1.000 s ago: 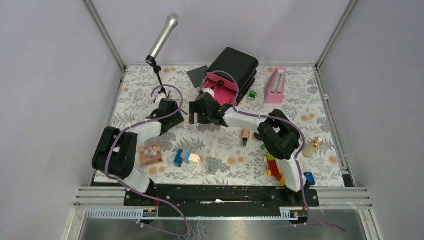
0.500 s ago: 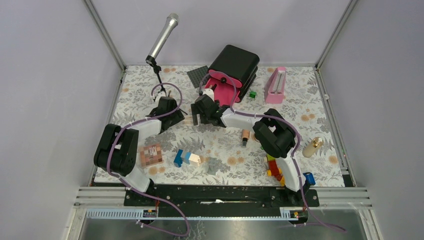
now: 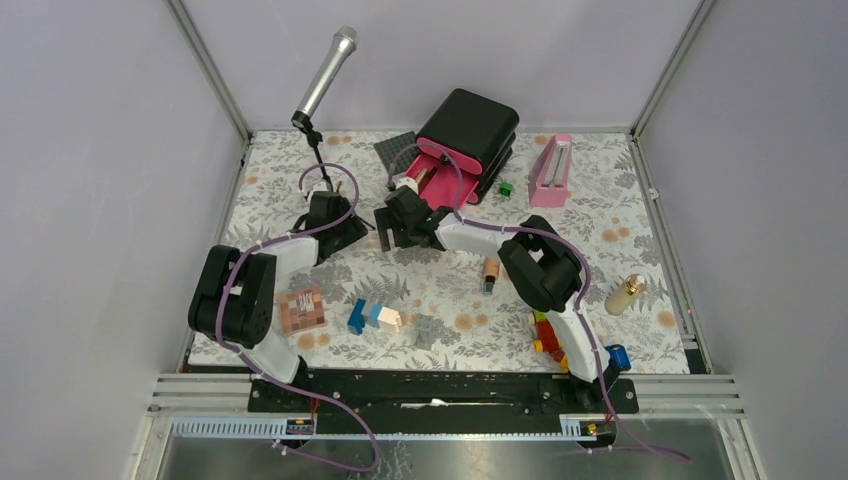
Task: Organize the makeup
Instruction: Pick up the makeup from the center of the board.
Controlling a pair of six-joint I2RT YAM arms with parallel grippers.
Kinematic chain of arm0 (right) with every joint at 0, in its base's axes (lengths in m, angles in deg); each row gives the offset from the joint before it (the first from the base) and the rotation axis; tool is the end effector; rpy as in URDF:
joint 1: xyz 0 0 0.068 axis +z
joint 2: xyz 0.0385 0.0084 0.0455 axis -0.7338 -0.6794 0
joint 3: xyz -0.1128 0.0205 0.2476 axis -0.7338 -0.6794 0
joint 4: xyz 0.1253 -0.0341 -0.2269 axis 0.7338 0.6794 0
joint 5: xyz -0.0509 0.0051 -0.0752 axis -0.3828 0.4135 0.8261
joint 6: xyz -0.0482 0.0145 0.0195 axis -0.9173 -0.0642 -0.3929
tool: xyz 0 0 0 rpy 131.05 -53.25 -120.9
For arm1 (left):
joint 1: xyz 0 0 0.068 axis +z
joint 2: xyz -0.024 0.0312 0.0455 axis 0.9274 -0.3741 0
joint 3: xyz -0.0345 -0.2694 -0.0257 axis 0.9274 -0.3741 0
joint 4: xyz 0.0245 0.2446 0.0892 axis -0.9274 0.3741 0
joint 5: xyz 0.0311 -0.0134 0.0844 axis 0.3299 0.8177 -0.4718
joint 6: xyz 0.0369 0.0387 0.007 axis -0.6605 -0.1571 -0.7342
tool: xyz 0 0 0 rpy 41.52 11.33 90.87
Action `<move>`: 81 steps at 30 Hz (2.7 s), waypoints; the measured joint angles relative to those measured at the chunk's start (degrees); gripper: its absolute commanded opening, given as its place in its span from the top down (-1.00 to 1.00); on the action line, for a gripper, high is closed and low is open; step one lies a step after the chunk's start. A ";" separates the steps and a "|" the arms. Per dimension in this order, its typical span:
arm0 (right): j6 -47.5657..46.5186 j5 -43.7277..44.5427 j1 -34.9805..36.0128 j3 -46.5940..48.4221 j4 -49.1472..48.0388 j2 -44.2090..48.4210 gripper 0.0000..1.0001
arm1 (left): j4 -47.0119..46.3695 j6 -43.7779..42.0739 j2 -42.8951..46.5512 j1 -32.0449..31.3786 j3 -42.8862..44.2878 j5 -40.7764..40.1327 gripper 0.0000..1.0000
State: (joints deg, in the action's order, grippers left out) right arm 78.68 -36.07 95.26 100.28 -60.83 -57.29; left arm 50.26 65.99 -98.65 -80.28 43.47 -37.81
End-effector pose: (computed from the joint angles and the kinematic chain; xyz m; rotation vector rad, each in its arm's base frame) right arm 0.3355 0.3644 0.1607 -0.4140 2.2933 0.4450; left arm 0.3146 -0.0656 0.1588 -0.5769 2.2853 -0.3578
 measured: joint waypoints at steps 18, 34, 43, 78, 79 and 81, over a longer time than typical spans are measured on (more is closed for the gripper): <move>-1.20 -10.60 0.15 1.27 -0.48 -1.03 -0.24 | -6.95 -0.50 -2.14 0.07 -2.89 8.11 0.02; -1.44 -12.20 0.22 0.92 -1.99 -1.25 -0.24 | -9.77 0.28 -0.70 0.22 -6.36 8.26 0.34; -1.60 -11.93 0.22 0.09 -3.58 -1.11 -0.26 | -5.20 0.42 1.14 0.20 -6.34 6.10 0.52; -5.38 -10.32 0.33 -12.07 -1.27 13.66 -0.56 | 3.65 -2.89 19.10 -2.97 -6.99 4.00 1.00; -5.84 -10.40 0.33 -12.44 -1.22 14.71 -0.58 | 3.63 -3.28 19.82 -3.28 -6.99 4.00 1.00; -7.45 -10.78 0.33 -13.25 -1.22 16.98 -0.59 | 3.45 -4.37 21.38 -4.04 -7.08 4.37 1.00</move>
State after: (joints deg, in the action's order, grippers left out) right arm 71.22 -46.85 95.59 87.03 -62.05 -40.31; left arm 53.72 61.61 -77.28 -84.32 36.39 -33.44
